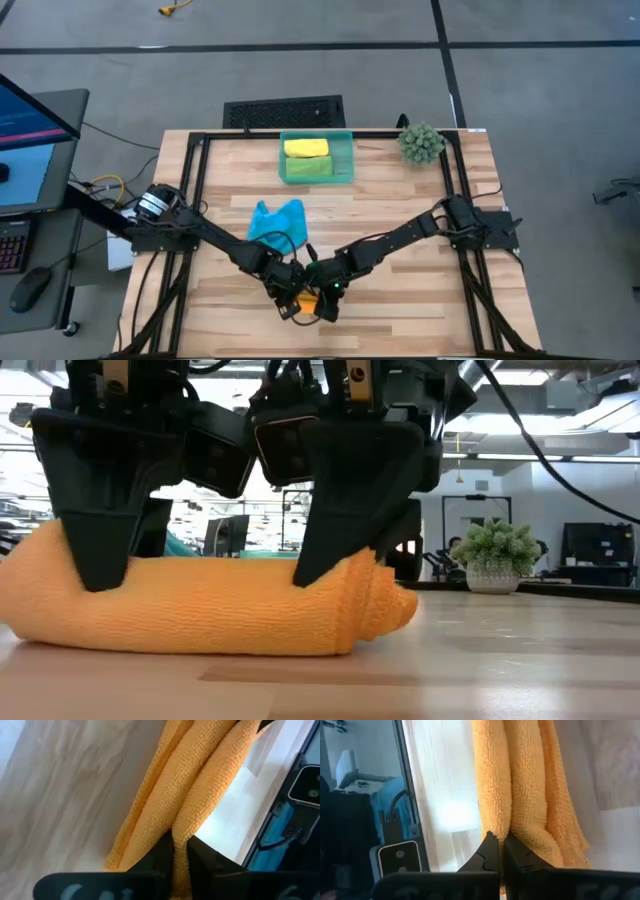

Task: Roll microfiber towels into tight, uniform cylinder then place into a basket
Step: Roll the orange microfiber cloth

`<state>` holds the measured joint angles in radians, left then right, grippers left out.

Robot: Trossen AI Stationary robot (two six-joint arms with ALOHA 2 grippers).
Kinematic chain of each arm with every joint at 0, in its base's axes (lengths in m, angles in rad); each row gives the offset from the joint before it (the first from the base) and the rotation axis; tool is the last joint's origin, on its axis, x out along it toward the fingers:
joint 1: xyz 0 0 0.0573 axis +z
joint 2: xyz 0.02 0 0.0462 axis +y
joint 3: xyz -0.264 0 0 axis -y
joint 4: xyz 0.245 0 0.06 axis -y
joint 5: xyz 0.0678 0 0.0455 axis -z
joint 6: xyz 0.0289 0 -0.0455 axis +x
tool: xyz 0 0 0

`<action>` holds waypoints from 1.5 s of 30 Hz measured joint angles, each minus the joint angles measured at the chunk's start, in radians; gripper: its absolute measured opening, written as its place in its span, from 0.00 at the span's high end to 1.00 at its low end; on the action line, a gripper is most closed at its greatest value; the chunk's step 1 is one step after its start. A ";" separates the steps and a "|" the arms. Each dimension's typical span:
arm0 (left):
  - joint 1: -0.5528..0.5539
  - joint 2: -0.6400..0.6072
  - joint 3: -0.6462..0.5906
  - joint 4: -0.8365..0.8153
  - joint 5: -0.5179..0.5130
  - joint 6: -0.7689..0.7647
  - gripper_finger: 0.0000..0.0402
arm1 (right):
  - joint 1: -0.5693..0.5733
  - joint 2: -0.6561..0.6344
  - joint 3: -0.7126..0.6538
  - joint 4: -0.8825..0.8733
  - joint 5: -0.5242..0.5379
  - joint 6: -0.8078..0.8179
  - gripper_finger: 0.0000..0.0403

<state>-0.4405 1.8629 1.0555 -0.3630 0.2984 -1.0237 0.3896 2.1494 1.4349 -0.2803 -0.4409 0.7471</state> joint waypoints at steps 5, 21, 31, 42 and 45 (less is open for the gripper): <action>0.020 0.000 -0.011 0.026 0.002 0.000 0.94 | -0.014 -0.001 -0.002 -0.008 -0.017 0.060 0.97; 0.010 0.003 -0.009 -0.019 -0.046 0.001 0.94 | -0.012 -0.003 -0.003 -0.037 -0.001 0.025 0.58; 0.004 0.000 -0.011 -0.091 -0.051 -0.007 0.94 | 0.067 -0.135 -0.008 -0.212 0.164 -0.157 0.51; 0.004 0.000 -0.011 -0.091 -0.048 -0.007 0.94 | 0.218 -0.184 -0.003 -0.047 0.645 -0.389 0.52; 0.004 0.000 -0.011 -0.090 -0.047 -0.007 0.94 | 0.213 -0.178 -0.006 -0.063 0.676 -0.341 0.51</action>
<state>-0.4366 1.8626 1.0447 -0.4529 0.2512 -1.0306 0.6031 1.9716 1.4290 -0.3435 0.2350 0.4063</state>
